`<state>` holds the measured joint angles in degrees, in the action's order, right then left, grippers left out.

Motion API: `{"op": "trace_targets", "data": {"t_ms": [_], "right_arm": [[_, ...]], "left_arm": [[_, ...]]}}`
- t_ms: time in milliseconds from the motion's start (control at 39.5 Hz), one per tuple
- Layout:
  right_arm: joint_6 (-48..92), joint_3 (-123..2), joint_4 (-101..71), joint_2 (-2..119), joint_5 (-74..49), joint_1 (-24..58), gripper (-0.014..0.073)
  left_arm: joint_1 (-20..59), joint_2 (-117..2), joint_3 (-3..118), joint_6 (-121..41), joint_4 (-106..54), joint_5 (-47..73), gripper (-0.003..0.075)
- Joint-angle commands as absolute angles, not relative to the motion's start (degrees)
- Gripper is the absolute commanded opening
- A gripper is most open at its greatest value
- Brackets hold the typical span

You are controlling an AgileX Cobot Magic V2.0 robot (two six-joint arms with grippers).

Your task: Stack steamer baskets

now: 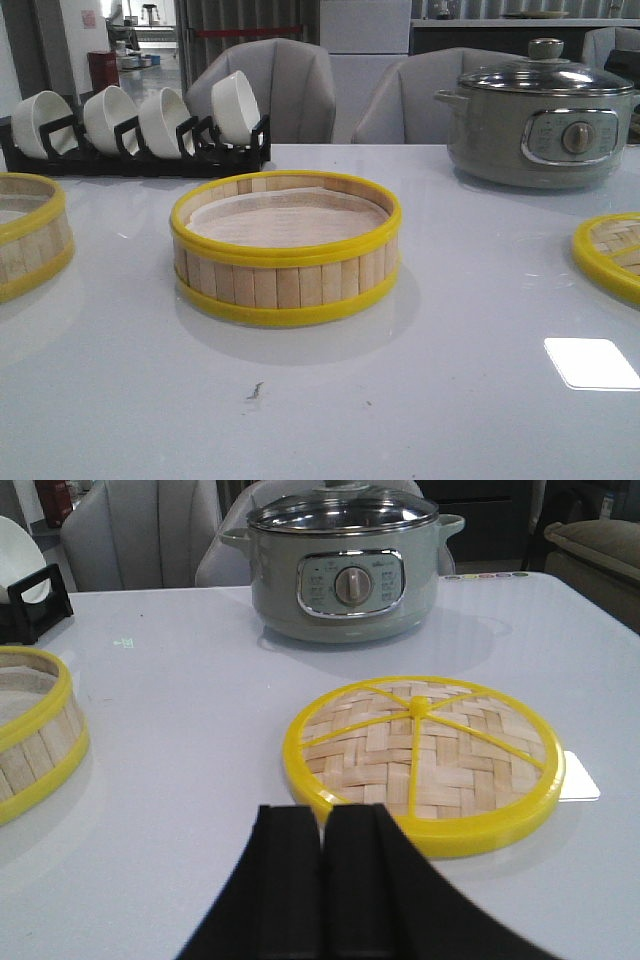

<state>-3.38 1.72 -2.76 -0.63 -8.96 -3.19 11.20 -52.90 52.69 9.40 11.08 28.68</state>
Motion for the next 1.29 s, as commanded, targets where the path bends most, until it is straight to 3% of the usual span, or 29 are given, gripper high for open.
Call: {"op": "trace_targets", "data": {"t_ms": [0, 556, 885, 1113, 1264], "right_arm": [[-3.22, 0.86, -2.82, -1.81, -3.73, -3.21, 0.0034], [-3.22, 0.86, -2.82, -1.81, -3.73, -3.21, 0.0034], [-2.13, 0.11, -1.71, -1.81, 7.98, -3.51, 0.0034], [-6.71, -13.39, -5.88, 0.69, -6.8, -3.51, 0.0034], [-6.51, -25.46, -6.21, 14.29, -10.31, -3.51, 0.0034]], "left_arm": [[11.59, -52.56, 54.95, 9.52, 11.17, 25.55, 0.0085], [11.59, -52.56, 54.95, 9.52, 11.17, 27.09, 0.0085], [11.59, -52.56, 54.95, 9.52, 12.75, 26.67, 0.0085], [11.59, -52.56, 54.95, 9.52, 13.8, 27.03, 0.0085], [11.59, -52.56, 54.95, 9.52, 13.14, 27.66, 0.0085]]}}
